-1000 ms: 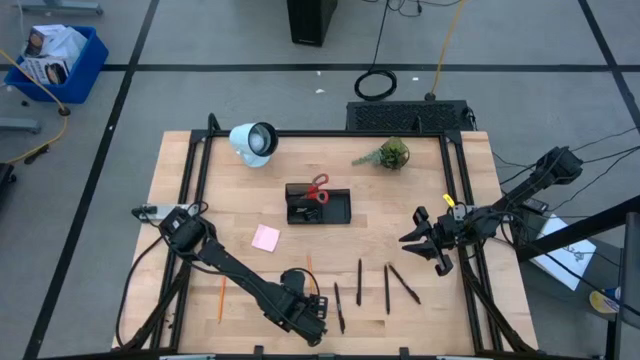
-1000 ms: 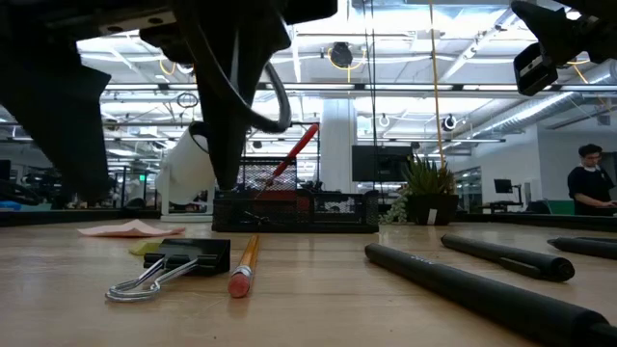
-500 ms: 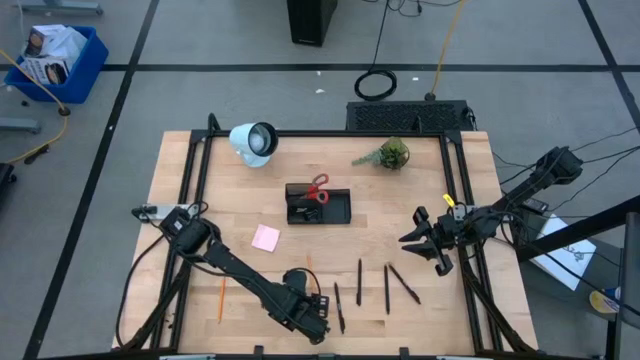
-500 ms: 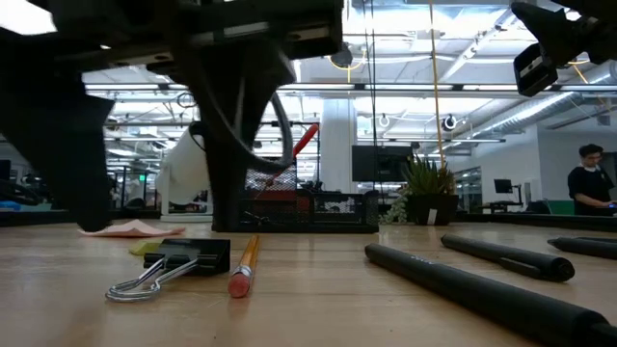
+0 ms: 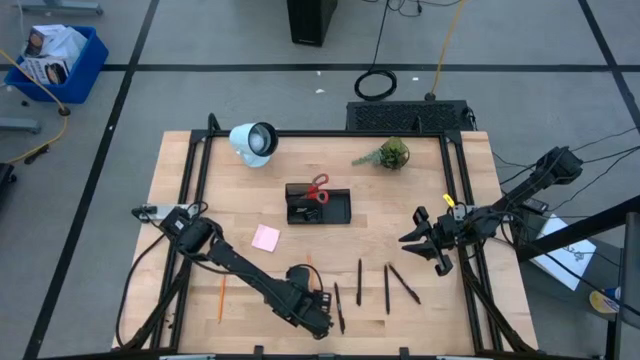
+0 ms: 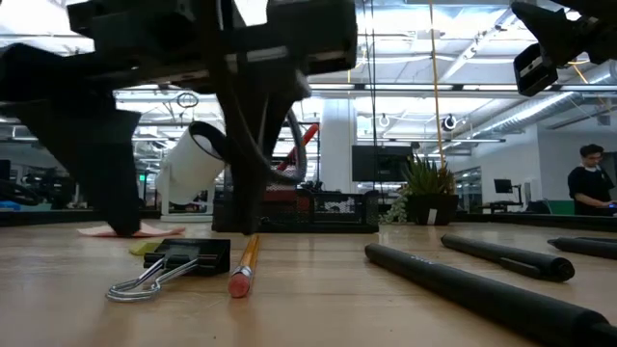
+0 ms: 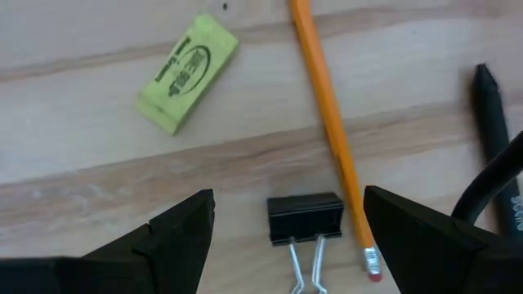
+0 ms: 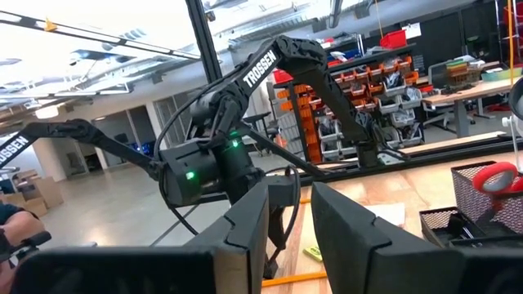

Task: Pick and place office supplies into organizer
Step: Put the black binder clip into the black desk organizer

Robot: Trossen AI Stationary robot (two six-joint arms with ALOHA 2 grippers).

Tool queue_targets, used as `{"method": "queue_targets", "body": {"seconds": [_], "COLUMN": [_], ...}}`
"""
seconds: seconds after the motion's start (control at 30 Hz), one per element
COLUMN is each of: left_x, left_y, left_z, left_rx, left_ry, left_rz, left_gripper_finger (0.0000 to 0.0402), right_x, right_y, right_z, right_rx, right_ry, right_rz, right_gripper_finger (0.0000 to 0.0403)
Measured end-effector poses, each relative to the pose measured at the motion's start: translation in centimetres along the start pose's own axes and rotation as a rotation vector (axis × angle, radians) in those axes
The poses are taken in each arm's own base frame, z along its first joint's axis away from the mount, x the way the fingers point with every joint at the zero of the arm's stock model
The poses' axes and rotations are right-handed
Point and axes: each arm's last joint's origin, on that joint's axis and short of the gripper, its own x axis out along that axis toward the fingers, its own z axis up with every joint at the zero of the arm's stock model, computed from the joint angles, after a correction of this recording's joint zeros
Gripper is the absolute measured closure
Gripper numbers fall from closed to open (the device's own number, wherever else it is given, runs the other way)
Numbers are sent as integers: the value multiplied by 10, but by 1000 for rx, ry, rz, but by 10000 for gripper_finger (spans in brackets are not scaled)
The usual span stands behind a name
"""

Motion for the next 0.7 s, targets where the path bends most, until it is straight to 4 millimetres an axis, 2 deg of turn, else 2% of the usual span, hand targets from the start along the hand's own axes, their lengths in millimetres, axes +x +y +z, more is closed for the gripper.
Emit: {"method": "queue_targets", "body": {"seconds": [0.2,0.7], "left_x": [6,8], "left_y": [1,0], "left_z": [-2,-1], "left_rx": [-3,-7], "left_ry": [-3,-2], "left_rz": [19,27], "left_gripper_finger": [86,121], "right_x": [0,0], "right_y": [0,0], "right_z": [0,0], "right_rx": [0,0], "right_ry": [0,0], "right_rz": [0,0], "right_gripper_finger": [314,314]}}
